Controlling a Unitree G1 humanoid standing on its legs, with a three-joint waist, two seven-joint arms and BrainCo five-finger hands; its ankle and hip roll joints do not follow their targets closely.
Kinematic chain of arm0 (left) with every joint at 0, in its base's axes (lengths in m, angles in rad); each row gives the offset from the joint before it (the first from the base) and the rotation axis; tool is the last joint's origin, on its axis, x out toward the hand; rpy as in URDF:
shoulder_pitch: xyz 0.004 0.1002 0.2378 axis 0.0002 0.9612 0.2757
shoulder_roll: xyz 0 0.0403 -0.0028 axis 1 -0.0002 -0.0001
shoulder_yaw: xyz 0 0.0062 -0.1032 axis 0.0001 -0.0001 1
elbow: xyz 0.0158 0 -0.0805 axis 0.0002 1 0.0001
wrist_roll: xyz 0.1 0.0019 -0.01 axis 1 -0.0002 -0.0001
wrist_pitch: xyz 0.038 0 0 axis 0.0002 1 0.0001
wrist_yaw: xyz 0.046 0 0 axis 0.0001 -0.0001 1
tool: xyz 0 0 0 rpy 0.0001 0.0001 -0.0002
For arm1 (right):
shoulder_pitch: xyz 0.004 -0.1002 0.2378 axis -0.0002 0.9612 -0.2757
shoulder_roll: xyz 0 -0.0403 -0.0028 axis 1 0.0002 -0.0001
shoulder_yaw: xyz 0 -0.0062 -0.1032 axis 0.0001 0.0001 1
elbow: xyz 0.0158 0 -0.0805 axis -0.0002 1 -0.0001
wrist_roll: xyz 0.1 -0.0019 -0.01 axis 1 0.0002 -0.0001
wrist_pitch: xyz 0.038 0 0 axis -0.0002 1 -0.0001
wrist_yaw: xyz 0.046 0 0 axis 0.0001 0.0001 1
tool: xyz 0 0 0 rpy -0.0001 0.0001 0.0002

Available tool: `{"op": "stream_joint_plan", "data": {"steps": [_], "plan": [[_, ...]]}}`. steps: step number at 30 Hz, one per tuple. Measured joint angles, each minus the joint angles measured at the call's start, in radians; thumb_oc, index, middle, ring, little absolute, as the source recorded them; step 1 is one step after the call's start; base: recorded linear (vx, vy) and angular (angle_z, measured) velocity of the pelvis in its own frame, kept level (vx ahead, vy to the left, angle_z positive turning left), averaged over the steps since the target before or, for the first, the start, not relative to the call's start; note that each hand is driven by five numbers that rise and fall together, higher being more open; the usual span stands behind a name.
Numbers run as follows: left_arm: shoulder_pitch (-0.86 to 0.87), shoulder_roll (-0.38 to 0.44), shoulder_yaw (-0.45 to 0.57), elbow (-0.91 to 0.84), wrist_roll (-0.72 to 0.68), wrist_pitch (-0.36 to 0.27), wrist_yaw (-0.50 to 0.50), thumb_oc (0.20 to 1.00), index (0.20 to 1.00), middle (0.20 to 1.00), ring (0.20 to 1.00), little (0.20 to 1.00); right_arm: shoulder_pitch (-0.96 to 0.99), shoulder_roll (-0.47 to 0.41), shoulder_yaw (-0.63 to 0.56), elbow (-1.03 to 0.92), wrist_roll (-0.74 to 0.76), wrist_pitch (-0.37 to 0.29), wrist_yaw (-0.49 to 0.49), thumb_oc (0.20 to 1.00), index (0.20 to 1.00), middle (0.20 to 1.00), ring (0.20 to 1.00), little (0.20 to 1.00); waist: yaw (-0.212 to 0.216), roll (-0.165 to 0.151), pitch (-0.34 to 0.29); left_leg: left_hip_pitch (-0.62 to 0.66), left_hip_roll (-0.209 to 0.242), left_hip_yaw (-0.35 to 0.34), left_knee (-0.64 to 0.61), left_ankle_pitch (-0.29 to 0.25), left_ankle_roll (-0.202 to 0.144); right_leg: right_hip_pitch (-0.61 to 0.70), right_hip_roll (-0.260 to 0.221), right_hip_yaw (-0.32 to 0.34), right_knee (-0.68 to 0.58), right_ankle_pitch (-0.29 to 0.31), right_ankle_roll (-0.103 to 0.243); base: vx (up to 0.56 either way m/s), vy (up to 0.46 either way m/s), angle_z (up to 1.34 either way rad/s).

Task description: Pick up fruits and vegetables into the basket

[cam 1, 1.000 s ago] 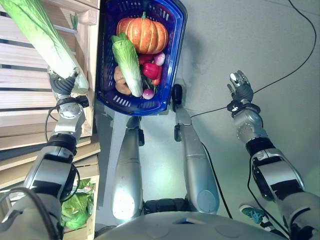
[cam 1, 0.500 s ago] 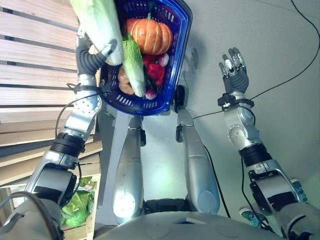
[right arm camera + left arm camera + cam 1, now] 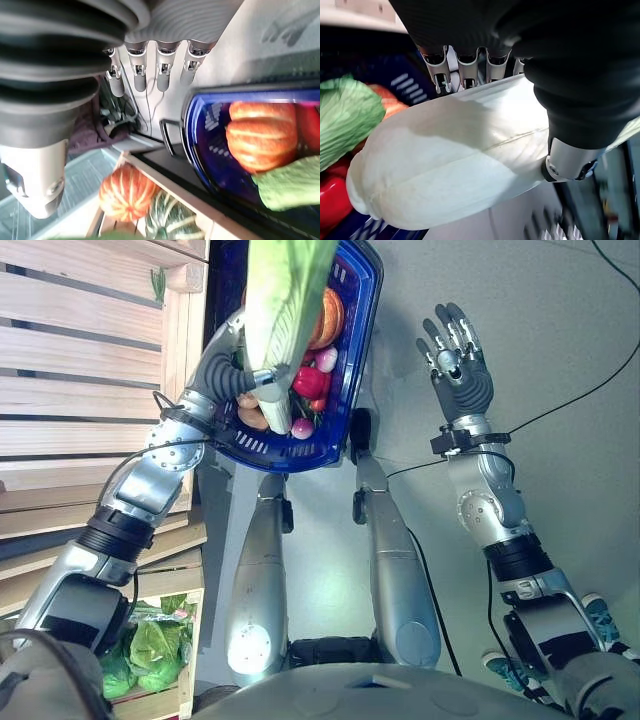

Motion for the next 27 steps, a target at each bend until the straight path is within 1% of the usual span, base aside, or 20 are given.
{"op": "stream_joint_plan", "data": {"steps": [1,4,6,8,11,17,23,27], "plan": [[-0.007,0.006,-0.016,-0.001,0.007,0.012,-0.021,0.200,0.200,0.200,0.200,0.200,-0.002,-0.013,0.012,-0.010,0.000,0.011,0.014,1.000,1.000,1.000,1.000,1.000,0.000,0.001,0.000,0.001,0.000,0.001,0.000,0.000,0.000,0.000,0.000,0.001,0.000,-0.002,0.003,0.00,0.000,0.00],[-0.023,0.007,-0.055,-0.001,0.007,0.014,-0.063,0.200,0.200,0.200,0.200,0.200,-0.012,-0.035,0.038,-0.019,0.002,0.033,0.023,1.000,1.000,1.000,1.000,1.000,0.000,0.001,0.000,0.001,0.000,0.003,0.000,0.000,0.000,0.000,0.000,0.001,-0.001,-0.002,0.004,0.00,0.000,0.00],[-0.049,0.011,-0.097,-0.003,0.012,0.014,-0.102,0.200,0.200,0.200,0.200,0.200,-0.020,-0.054,0.063,-0.030,0.010,0.051,0.033,1.000,1.000,1.000,1.000,1.000,-0.001,0.001,0.000,-0.001,0.001,0.003,0.000,0.000,0.000,-0.002,0.000,0.001,-0.002,-0.002,0.004,0.00,0.000,0.00],[-0.069,0.022,-0.134,-0.017,0.016,0.016,-0.120,0.200,0.200,0.200,0.200,0.200,-0.026,-0.063,0.079,-0.047,0.013,0.066,0.035,1.000,1.000,1.000,1.000,1.000,-0.003,0.001,0.000,-0.004,0.001,0.003,-0.001,0.000,0.000,-0.005,0.000,0.001,-0.003,-0.002,0.004,0.00,0.000,0.00],[-0.102,0.028,-0.174,-0.037,0.035,0.016,-0.136,0.200,0.200,0.200,0.200,0.200,-0.051,-0.084,0.115,-0.047,0.041,0.078,0.037,1.000,1.000,1.000,1.000,1.000,-0.002,0.001,0.000,-0.009,0.001,0.004,-0.002,0.000,0.000,-0.009,0.001,0.002,-0.003,-0.002,0.003,0.00,0.000,0.00],[-0.155,0.046,-0.207,-0.037,0.042,0.035,-0.147,0.200,0.200,0.200,0.200,0.200,-0.071,-0.115,0.136,-0.047,0.086,0.083,0.038,1.000,1.000,1.000,1.000,1.000,-0.001,0.001,0.000,-0.009,0.002,0.004,-0.003,0.000,0.000,-0.010,0.001,0.002,-0.004,-0.002,0.003,0.00,0.000,0.00],[-0.185,0.069,-0.246,-0.037,0.044,0.081,-0.179,0.200,0.200,0.200,0.200,0.200,-0.074,-0.161,0.171,-0.047,0.118,0.093,0.041,1.000,1.000,1.000,1.000,1.000,-0.001,0.001,0.000,-0.015,0.002,0.003,-0.003,0.000,0.000,-0.014,0.001,0.000,-0.005,-0.002,0.004,0.00,0.000,0.00],[-0.218,0.083,-0.283,-0.037,0.078,0.136,-0.202,0.200,0.200,0.200,0.200,0.200,-0.084,-0.179,0.205,-0.061,0.143,0.095,0.067,1.000,1.000,1.000,1.000,1.000,-0.001,0.001,0.000,-0.018,0.003,0.002,-0.003,0.000,0.000,-0.016,0.001,-0.001,-0.007,0.000,0.000,0.00,0.000,0.00]]}}
